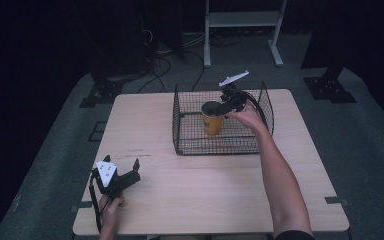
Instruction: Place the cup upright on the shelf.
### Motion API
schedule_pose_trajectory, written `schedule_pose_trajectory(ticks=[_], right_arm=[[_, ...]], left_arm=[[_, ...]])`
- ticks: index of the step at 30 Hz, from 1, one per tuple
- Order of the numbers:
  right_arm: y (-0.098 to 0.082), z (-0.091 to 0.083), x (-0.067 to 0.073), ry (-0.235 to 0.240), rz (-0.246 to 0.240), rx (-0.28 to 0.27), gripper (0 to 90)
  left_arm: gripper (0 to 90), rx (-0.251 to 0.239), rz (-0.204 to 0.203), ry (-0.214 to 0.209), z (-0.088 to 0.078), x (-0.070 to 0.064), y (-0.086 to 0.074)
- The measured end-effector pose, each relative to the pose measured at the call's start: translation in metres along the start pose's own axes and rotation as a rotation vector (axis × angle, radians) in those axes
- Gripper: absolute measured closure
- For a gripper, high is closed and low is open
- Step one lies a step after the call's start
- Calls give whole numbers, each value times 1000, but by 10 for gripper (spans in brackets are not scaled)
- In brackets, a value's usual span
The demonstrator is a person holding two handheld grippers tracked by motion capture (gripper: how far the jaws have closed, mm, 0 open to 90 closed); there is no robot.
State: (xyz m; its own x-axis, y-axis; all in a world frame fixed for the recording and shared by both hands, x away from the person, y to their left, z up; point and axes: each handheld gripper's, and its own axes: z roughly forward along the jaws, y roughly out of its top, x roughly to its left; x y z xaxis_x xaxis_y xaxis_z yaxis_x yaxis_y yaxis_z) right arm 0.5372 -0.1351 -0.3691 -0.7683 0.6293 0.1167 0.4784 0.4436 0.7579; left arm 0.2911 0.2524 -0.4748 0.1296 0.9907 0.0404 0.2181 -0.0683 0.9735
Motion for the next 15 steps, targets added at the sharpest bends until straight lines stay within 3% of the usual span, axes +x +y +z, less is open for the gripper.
schedule_pose_trajectory(ticks=[6,15], right_arm=[[2,-11,-1,-6,8,-20,10],[5,-25,2,22,16,-31,10]], left_arm=[[8,1,1,2,0,0,0],[8,6,9,8,1,-1,0]])
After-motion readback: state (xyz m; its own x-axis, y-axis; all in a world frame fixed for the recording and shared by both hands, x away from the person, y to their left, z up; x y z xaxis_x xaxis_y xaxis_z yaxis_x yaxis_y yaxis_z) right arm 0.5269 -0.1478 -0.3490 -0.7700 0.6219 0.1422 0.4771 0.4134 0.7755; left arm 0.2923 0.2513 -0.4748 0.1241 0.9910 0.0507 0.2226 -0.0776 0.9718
